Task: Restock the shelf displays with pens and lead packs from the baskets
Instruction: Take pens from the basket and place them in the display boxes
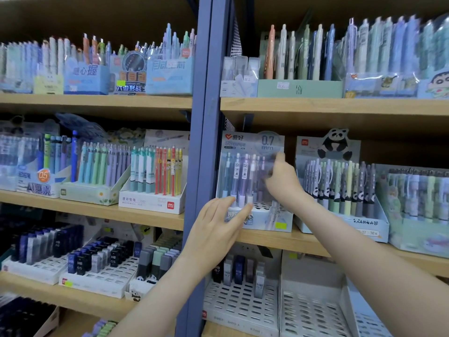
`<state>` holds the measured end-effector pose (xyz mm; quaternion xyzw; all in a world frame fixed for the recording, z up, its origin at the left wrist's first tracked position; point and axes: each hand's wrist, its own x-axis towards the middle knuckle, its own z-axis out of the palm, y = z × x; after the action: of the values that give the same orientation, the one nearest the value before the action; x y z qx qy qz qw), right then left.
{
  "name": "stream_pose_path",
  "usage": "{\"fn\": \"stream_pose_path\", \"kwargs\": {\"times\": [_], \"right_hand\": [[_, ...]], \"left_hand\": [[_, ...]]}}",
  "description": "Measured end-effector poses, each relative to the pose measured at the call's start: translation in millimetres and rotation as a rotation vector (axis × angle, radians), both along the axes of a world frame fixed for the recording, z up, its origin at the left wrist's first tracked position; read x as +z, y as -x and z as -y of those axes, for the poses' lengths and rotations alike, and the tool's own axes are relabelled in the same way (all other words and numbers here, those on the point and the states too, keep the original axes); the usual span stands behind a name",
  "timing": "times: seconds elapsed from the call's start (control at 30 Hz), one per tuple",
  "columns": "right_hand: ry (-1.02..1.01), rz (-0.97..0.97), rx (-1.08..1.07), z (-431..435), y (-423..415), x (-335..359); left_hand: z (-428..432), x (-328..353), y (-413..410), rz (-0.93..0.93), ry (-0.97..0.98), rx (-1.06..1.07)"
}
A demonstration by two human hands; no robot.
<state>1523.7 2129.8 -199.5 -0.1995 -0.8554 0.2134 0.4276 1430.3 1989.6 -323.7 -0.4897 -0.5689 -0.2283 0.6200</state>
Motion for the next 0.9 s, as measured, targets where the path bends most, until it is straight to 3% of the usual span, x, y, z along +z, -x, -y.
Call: {"fn": "stream_pose_path", "kwargs": {"times": [0.2, 0.47, 0.63, 0.8, 0.9], "right_hand": [[-0.240, 0.071, 0.047, -4.0, -0.9, -1.3], [-0.231, 0.105, 0.069, -2.7, -4.9, -2.1], [-0.278, -0.010, 0.106, 15.3, -30.0, -13.2], [-0.383, -0.108, 0.227, 40.1, -97.3, -67.2], [-0.424, -0.002, 0.259, 39.4, -147.2, -140.5]], "left_hand": [[-2.3, 8.9, 1.8, 0.061, 0.064, 0.031], [-1.4, 11.3, -4.6, 0.132, 0.103, 0.001], [2.1, 12.7, -16.1, 0.194, 0.092, 0.003], [8.8, -18.7, -57.4, 0.251, -0.026, -0.115], [6.7, -75.5, -91.5, 0.263, 0.105, -0.247]]}}
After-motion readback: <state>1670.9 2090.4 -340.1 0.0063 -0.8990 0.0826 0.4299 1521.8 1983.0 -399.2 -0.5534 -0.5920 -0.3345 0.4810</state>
